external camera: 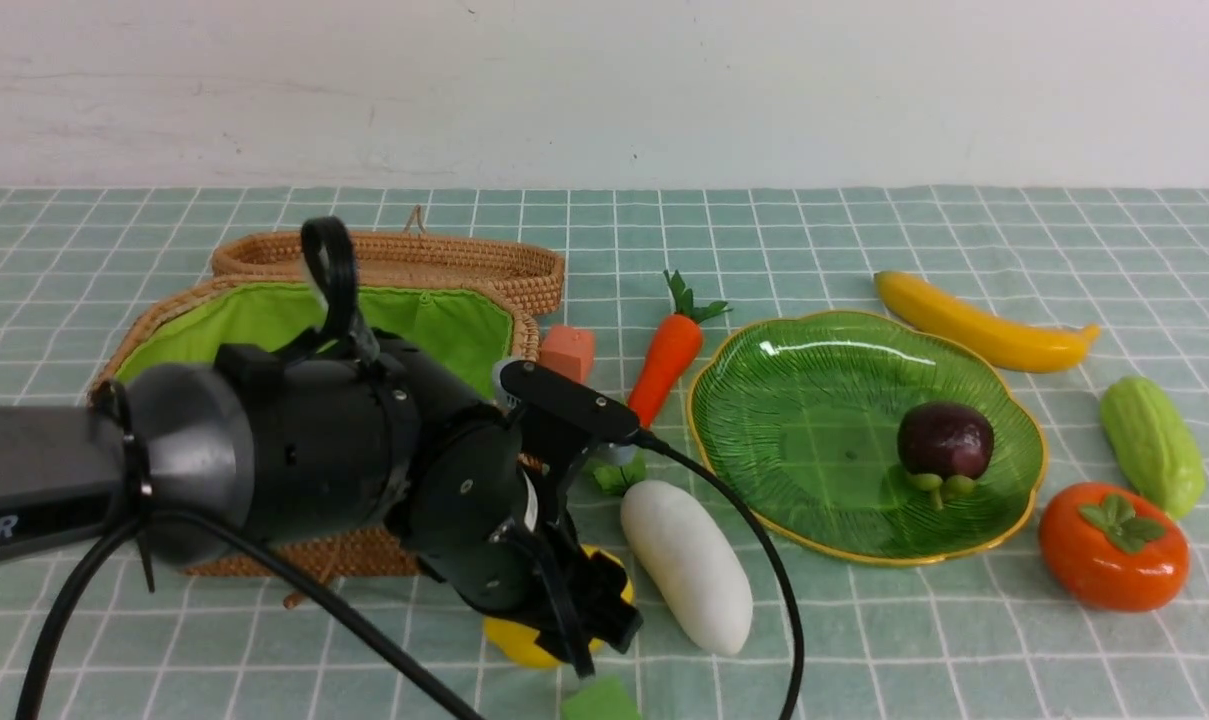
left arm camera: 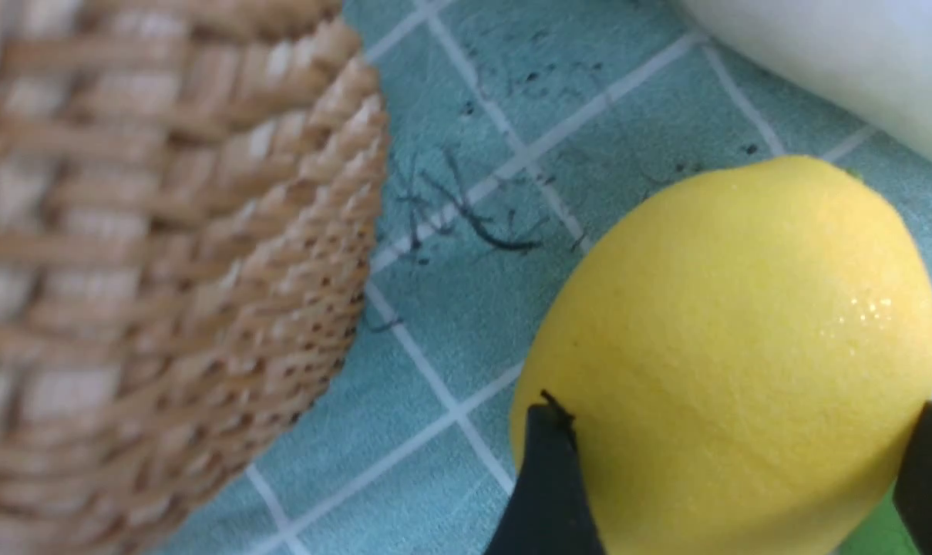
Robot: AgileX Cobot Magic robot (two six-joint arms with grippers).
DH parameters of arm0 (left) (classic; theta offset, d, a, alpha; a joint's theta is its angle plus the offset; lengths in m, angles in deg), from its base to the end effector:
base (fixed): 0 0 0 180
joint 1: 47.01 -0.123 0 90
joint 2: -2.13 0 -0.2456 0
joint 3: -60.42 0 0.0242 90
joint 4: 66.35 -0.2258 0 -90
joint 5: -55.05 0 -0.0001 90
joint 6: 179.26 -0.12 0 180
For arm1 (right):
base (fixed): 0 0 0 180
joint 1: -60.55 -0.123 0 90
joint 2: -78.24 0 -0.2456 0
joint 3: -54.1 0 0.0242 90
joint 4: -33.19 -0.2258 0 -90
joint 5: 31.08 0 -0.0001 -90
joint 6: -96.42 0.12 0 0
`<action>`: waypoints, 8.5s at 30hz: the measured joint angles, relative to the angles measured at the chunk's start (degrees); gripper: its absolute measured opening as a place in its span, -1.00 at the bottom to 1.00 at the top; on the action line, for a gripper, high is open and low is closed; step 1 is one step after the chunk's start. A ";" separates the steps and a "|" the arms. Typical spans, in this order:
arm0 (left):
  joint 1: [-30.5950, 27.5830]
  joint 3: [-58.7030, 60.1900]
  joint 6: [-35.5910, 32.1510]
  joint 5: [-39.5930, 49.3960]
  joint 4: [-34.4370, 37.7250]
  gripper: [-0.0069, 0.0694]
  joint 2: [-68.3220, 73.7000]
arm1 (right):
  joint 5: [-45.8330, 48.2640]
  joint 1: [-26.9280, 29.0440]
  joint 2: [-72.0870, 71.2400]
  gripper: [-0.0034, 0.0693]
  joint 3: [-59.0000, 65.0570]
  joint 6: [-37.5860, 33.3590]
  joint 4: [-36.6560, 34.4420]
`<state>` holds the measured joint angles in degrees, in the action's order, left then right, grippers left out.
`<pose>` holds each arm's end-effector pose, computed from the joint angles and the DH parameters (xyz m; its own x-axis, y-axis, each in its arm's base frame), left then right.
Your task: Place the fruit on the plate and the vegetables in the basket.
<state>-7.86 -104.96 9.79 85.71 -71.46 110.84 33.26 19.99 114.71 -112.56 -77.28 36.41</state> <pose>0.2620 -0.2063 0.1441 -0.7440 0.5012 -0.4420 0.5567 0.8307 0.0050 0.0562 0.0401 0.3841 -0.3618 -0.1973 -0.9112 -0.5855 0.8086 0.0574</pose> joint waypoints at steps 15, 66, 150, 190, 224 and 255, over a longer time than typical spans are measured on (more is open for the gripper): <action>0.06 0.52 0.57 0.59 2.00 0.44 -1.75 | 0.16 0.00 0.00 -0.46 0.00 -0.19 -0.05; 0.06 0.98 34.66 -5.22 -3.80 0.69 1.98 | 1.57 0.00 0.00 -0.46 0.00 -3.17 -0.22; 11.48 -40.40 19.28 38.30 -4.01 -0.39 15.41 | 6.23 0.00 0.00 -0.42 0.00 11.70 12.63; 11.36 -41.01 4.62 39.85 -13.44 0.31 -0.42 | -1.25 0.00 0.00 -0.41 0.00 5.86 7.07; -17.81 -18.02 -39.85 30.46 -18.85 0.72 -6.68 | -6.25 0.00 0.00 -0.41 0.00 1.12 5.21; -3.02 -72.30 1.25 40.01 -4.69 0.25 35.63 | 3.83 0.00 0.00 -0.38 -2.77 3.47 -0.02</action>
<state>-10.88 -177.26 11.04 125.71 -76.16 146.47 37.09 19.99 114.71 -115.33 -73.81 36.39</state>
